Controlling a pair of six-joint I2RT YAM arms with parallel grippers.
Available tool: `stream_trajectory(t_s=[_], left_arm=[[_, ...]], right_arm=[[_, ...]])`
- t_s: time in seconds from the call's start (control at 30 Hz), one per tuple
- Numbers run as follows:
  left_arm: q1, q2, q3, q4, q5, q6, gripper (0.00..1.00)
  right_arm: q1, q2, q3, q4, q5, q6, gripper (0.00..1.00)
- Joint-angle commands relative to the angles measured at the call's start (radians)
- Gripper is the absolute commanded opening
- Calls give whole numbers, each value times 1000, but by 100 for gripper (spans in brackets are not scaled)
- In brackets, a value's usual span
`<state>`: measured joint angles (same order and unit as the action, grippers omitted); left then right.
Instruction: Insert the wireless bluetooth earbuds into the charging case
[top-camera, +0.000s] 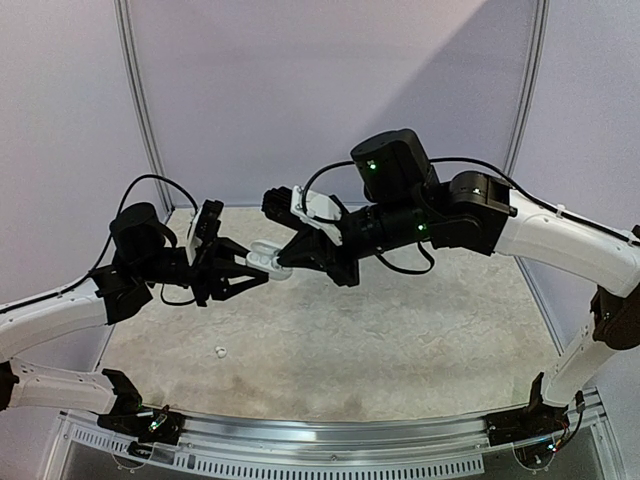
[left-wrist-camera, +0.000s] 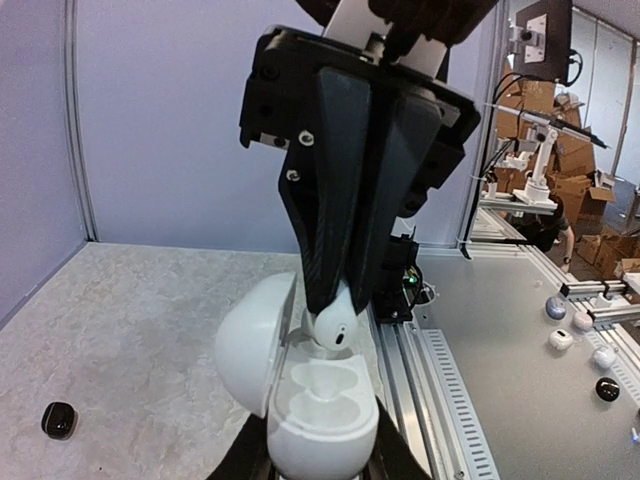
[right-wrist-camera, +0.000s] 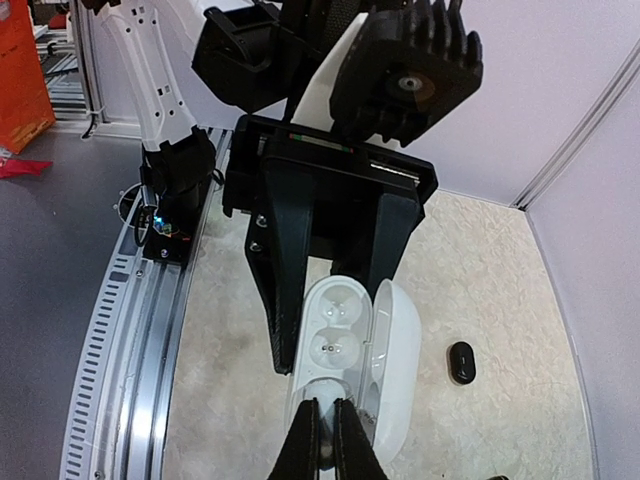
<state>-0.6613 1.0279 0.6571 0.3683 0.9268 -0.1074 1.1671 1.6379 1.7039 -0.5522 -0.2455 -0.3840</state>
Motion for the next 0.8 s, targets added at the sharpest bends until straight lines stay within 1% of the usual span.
stream_trajectory(t_s=[0.0, 0.23, 0.53, 0.77], left_arm=[[-16, 1, 15, 23, 44, 30, 0], [-15, -1, 19, 9, 66, 52, 0], [-15, 0, 30, -17, 88, 91, 0], [-15, -3, 30, -25, 93, 106, 0]], right_arm=[[8, 33, 25, -49, 16, -44, 0], [7, 54, 64, -150, 40, -92, 1], [7, 120, 170, -283, 82, -181, 2], [6, 134, 194, -320, 111, -219, 5]])
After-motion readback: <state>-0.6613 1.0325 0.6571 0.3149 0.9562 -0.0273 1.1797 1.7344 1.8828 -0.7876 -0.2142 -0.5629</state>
